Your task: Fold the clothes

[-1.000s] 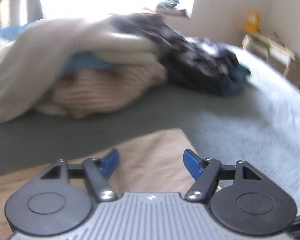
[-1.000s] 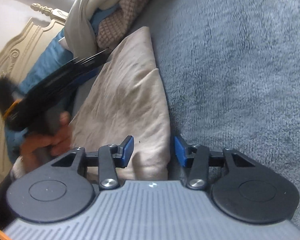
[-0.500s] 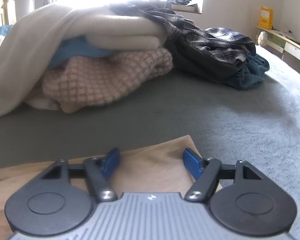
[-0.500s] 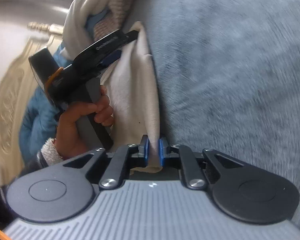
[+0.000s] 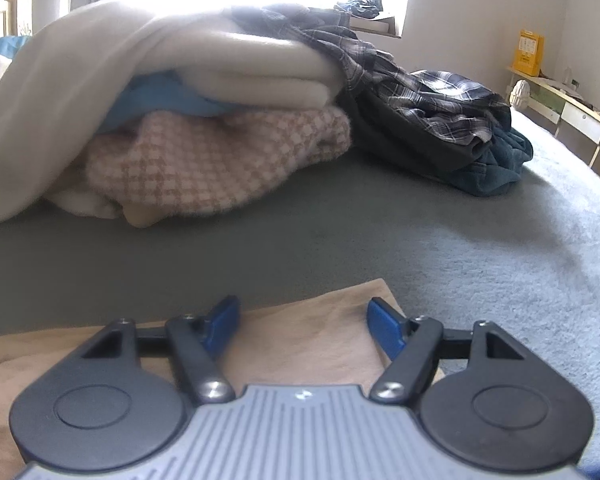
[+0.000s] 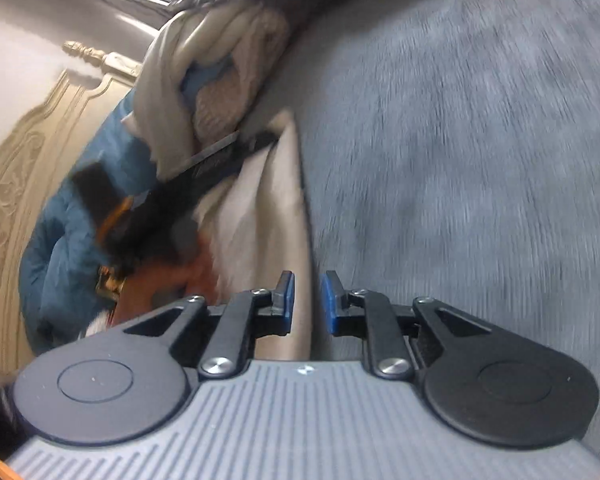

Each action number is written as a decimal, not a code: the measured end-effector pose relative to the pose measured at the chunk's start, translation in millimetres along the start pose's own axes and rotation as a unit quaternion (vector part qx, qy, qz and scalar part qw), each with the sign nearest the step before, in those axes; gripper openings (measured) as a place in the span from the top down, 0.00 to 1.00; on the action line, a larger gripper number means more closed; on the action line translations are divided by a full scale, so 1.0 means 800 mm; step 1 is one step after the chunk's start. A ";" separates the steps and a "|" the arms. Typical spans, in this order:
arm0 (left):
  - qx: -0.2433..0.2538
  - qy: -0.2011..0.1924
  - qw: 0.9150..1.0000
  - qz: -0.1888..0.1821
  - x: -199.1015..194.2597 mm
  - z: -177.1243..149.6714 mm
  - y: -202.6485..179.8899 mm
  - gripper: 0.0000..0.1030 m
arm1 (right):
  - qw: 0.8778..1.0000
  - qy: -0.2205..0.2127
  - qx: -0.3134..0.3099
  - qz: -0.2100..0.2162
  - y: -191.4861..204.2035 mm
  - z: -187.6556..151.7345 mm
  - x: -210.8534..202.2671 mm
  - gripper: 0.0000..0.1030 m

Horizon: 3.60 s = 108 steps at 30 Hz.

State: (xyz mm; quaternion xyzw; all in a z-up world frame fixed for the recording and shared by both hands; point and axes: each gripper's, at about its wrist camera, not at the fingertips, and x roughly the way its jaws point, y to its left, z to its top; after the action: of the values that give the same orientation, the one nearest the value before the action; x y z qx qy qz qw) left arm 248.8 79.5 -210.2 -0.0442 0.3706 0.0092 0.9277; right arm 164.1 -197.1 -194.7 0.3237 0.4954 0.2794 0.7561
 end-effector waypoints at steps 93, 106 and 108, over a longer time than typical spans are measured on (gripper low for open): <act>-0.241 0.150 0.955 0.089 -0.168 -0.092 0.302 0.11 | 0.977 0.113 0.096 0.156 -0.051 0.064 0.073 0.96; -0.112 0.176 0.977 -0.043 -0.146 -0.093 0.069 0.14 | 0.992 0.039 0.115 0.031 -0.148 0.066 -0.155 0.96; -0.087 0.173 0.980 -0.043 -0.144 -0.097 0.040 0.09 | 0.991 0.030 0.129 0.020 -0.164 0.061 -0.181 0.96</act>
State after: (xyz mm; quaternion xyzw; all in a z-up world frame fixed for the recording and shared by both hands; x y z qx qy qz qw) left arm 110.3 106.4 -189.7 -0.1419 0.5209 -0.0066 0.8417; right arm 171.6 -398.1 -198.6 0.4202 0.5433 0.2381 0.6867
